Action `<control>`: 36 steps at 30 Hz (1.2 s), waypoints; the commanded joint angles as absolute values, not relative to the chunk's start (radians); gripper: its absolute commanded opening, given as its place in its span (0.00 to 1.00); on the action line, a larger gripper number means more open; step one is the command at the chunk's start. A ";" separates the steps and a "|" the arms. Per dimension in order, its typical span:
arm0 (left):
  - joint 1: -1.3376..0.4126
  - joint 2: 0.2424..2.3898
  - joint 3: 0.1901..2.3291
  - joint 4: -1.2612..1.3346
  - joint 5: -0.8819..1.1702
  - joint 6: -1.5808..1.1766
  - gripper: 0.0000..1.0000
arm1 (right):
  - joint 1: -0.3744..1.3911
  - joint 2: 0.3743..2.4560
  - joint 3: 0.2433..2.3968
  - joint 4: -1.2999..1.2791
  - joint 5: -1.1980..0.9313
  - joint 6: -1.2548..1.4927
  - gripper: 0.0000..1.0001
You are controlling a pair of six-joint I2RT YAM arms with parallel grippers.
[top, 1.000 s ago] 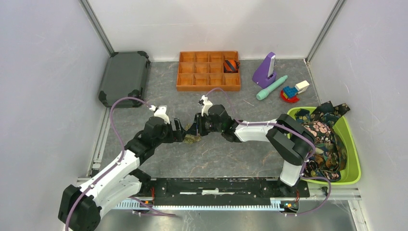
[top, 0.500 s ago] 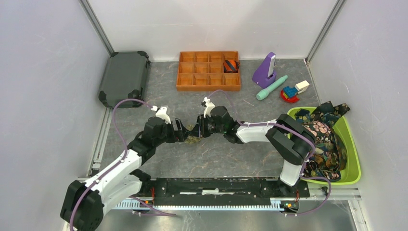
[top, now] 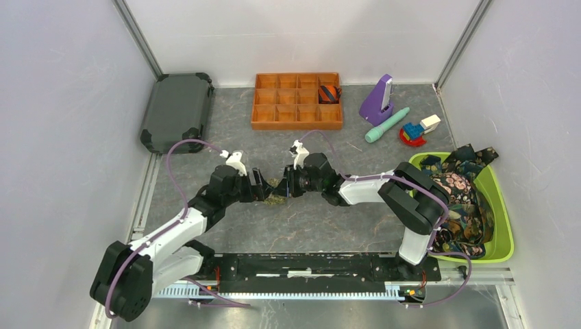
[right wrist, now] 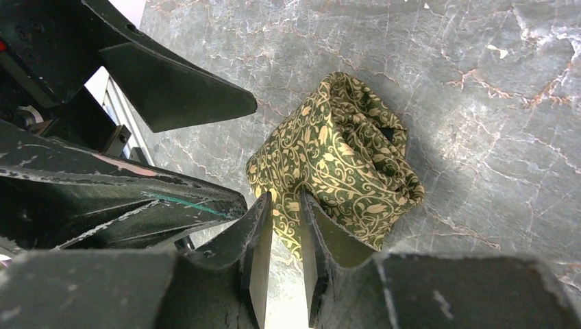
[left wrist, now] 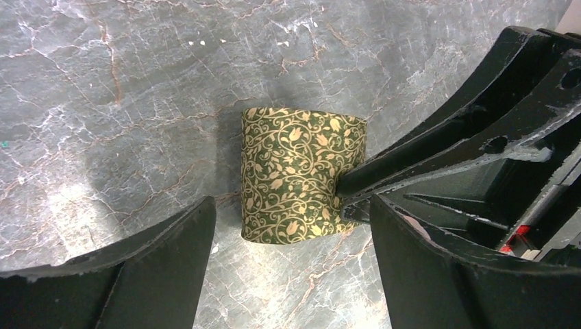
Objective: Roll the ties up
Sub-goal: Pick up the tie at the center of the board.
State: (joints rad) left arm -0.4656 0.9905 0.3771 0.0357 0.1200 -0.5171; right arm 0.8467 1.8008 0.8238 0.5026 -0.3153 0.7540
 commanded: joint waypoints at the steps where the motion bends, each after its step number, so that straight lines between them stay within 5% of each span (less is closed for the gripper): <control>1: -0.456 1.010 0.356 0.126 0.157 -0.558 0.87 | 0.835 1.790 0.782 0.472 -0.302 0.717 0.28; 36: -0.431 1.349 0.384 0.407 0.360 -0.700 0.77 | 0.803 1.808 0.687 0.525 -0.336 0.701 0.25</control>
